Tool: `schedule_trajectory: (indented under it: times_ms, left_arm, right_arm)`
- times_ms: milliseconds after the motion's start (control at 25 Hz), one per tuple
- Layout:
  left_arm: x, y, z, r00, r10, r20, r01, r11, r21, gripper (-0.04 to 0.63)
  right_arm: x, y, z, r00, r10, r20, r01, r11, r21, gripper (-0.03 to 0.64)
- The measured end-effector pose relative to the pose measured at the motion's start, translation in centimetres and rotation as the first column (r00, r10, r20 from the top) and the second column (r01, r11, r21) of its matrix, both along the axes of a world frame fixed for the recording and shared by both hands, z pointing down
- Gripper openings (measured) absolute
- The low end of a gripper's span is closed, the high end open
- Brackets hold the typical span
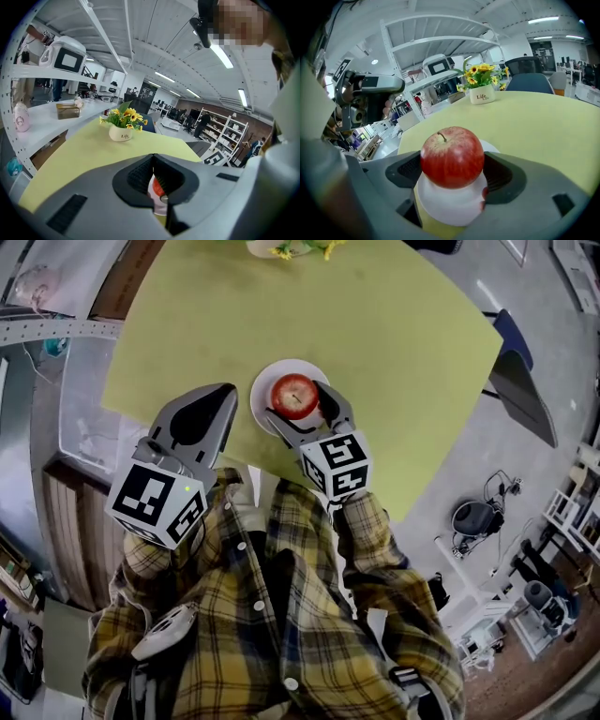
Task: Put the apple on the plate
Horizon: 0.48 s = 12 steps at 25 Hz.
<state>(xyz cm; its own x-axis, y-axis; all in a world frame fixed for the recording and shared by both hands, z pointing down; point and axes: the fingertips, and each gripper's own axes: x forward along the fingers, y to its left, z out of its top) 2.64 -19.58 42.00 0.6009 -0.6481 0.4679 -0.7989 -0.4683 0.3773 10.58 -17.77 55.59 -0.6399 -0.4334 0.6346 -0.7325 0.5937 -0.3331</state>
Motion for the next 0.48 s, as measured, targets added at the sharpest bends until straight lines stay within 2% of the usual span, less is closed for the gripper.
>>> schedule_trajectory:
  times_ms: [480]
  left_arm:
    - [0.53,0.27,-0.48,1.0,-0.003,-0.02,0.004,1.0,0.014,0.009]
  right_arm:
    - [0.06,1.05,0.87,0.994,-0.059,-0.087,0.052,0.995,-0.08,0.397]
